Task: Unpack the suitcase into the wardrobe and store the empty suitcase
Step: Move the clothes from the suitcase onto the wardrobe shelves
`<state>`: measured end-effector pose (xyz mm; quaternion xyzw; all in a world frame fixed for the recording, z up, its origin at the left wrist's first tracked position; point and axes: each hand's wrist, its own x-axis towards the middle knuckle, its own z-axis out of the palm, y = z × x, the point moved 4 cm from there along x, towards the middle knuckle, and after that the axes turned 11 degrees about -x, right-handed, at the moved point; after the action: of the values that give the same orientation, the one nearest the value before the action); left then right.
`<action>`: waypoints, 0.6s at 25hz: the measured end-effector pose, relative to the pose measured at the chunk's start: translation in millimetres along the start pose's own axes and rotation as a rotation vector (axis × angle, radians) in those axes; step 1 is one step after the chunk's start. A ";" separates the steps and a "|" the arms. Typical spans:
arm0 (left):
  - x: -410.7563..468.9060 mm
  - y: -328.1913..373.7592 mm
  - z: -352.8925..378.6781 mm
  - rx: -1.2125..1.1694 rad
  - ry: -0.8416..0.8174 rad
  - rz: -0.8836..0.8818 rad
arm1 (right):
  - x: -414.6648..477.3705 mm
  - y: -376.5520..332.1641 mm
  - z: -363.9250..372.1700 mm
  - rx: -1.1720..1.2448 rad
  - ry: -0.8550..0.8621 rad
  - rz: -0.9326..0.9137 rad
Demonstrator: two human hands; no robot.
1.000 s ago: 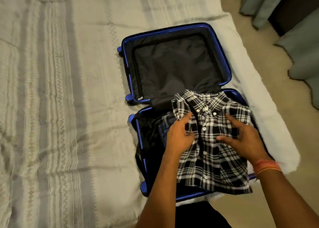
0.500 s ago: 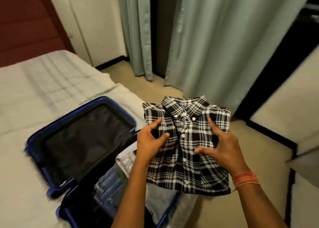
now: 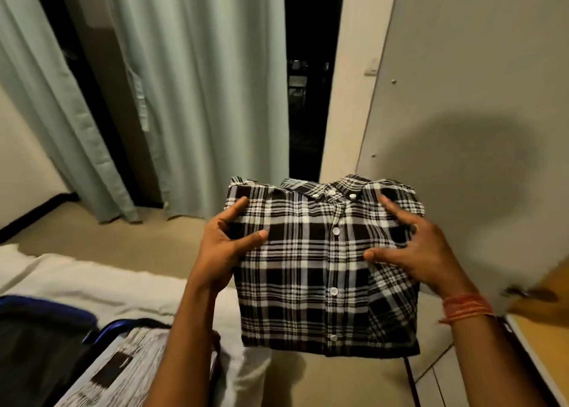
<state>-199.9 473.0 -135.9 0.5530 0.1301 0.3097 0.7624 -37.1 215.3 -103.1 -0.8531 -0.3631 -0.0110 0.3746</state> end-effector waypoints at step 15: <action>57.0 -34.3 311.9 -0.128 -0.644 -0.151 | -107.2 72.7 -218.6 -0.172 0.564 0.395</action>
<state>24.2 263.5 -48.8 0.5623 -0.0966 0.0693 0.8184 -15.0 -24.8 -23.0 -0.8986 -0.0710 -0.2041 0.3818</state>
